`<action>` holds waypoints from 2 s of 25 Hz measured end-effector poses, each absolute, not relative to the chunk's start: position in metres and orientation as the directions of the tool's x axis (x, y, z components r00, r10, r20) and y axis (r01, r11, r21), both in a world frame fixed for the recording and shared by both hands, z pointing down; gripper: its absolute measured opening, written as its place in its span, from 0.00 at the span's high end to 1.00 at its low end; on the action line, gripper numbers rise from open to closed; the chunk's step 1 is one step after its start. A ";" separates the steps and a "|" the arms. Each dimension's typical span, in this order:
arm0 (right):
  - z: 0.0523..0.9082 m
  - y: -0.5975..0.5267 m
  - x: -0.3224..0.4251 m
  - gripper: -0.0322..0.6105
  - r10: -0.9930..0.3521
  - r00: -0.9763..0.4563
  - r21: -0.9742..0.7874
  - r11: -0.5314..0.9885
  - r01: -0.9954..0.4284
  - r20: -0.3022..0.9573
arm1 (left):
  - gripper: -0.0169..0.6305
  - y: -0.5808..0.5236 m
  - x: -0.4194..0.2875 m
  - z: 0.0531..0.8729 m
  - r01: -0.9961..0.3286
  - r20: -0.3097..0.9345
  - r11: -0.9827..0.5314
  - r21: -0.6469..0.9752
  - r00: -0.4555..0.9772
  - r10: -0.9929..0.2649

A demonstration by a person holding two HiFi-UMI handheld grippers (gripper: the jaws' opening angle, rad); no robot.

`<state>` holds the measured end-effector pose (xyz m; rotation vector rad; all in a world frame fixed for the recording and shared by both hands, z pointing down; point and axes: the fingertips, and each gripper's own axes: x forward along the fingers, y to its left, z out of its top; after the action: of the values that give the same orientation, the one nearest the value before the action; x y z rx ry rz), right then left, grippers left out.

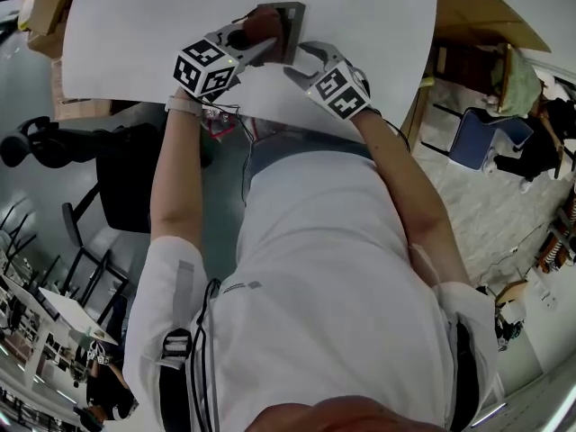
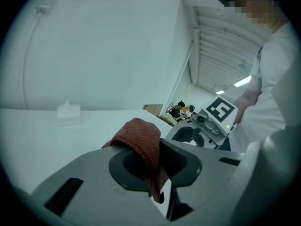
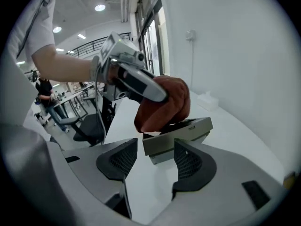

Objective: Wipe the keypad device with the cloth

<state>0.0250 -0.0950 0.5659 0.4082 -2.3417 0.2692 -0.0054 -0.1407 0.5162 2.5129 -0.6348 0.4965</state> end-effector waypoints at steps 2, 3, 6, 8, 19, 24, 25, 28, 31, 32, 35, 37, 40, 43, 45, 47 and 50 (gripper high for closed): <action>0.563 -0.097 0.021 0.61 -0.222 -0.669 -0.014 0.945 -0.328 0.709 | 0.89 -0.156 -0.002 0.514 -0.515 0.456 -0.782 0.351 0.824 -0.337; 0.562 -0.096 0.019 0.61 -0.223 -0.664 0.013 0.952 -0.306 0.714 | 0.89 -0.162 0.000 0.513 -0.512 0.455 -0.786 0.346 0.825 -0.336; 0.562 -0.096 0.016 0.61 -0.217 -0.651 0.065 0.966 -0.250 0.727 | 0.89 -0.179 0.008 0.515 -0.507 0.457 -0.788 0.350 0.827 -0.329; 0.563 -0.096 0.013 0.61 -0.209 -0.651 0.069 0.970 -0.234 0.730 | 0.89 -0.187 0.012 0.521 -0.505 0.462 -0.785 0.360 0.827 -0.320; 0.571 -0.095 0.014 0.61 -0.178 -0.631 0.098 0.982 -0.160 0.755 | 0.89 -0.196 0.015 0.562 -0.556 0.469 -0.686 0.469 0.815 -0.339; 0.570 -0.098 0.015 0.61 -0.176 -0.629 0.095 0.982 -0.161 0.757 | 0.89 -0.201 -0.006 0.583 -0.633 0.510 -0.597 0.494 0.766 -0.390; 0.570 -0.098 0.015 0.61 -0.177 -0.630 0.095 0.982 -0.162 0.756 | 0.89 -0.201 -0.010 0.585 -0.638 0.507 -0.580 0.507 0.765 -0.397; 0.570 -0.098 0.015 0.61 -0.181 -0.628 0.096 0.981 -0.168 0.757 | 0.89 -0.199 -0.015 0.588 -0.638 0.486 -0.549 0.540 0.769 -0.415; 0.570 -0.098 0.015 0.61 -0.180 -0.628 0.093 0.981 -0.170 0.757 | 0.89 -0.198 -0.022 0.591 -0.648 0.482 -0.526 0.551 0.762 -0.433; 0.570 -0.099 0.015 0.61 -0.180 -0.628 0.092 0.981 -0.169 0.757 | 0.89 -0.197 -0.025 0.594 -0.656 0.487 -0.514 0.552 0.754 -0.440; 0.571 -0.099 0.016 0.61 -0.180 -0.628 0.092 0.981 -0.169 0.757 | 0.89 -0.191 -0.043 0.608 -0.703 0.529 -0.461 0.542 0.711 -0.462; 0.571 -0.099 0.016 0.61 -0.182 -0.629 0.094 0.981 -0.171 0.756 | 0.89 -0.182 -0.057 0.621 -0.737 0.567 -0.420 0.530 0.676 -0.471; 0.572 -0.098 0.016 0.61 -0.183 -0.629 0.094 0.981 -0.172 0.756 | 0.89 -0.167 -0.071 0.634 -0.762 0.602 -0.387 0.520 0.648 -0.466; 0.571 -0.098 0.016 0.61 -0.184 -0.629 0.096 0.981 -0.171 0.755 | 0.89 -0.161 -0.074 0.630 -0.755 0.603 -0.414 0.508 0.655 -0.455; 0.571 -0.099 0.014 0.61 -0.185 -0.629 0.097 0.980 -0.172 0.755 | 0.89 -0.168 -0.067 0.611 -0.720 0.548 -0.455 0.524 0.694 -0.467; 0.571 -0.099 0.014 0.61 -0.187 -0.628 0.099 0.980 -0.173 0.756 | 0.89 -0.179 -0.054 0.586 -0.677 0.476 -0.495 0.545 0.736 -0.482; 0.570 -0.099 0.014 0.61 -0.185 -0.626 0.099 0.980 -0.171 0.757 | 0.89 -0.197 -0.029 0.561 -0.646 0.439 -0.567 0.512 0.763 -0.474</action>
<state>0.0145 -0.0990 0.5699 0.2474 -2.2595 -0.0219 -0.0286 -0.1974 0.5608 2.2813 -0.8323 0.3315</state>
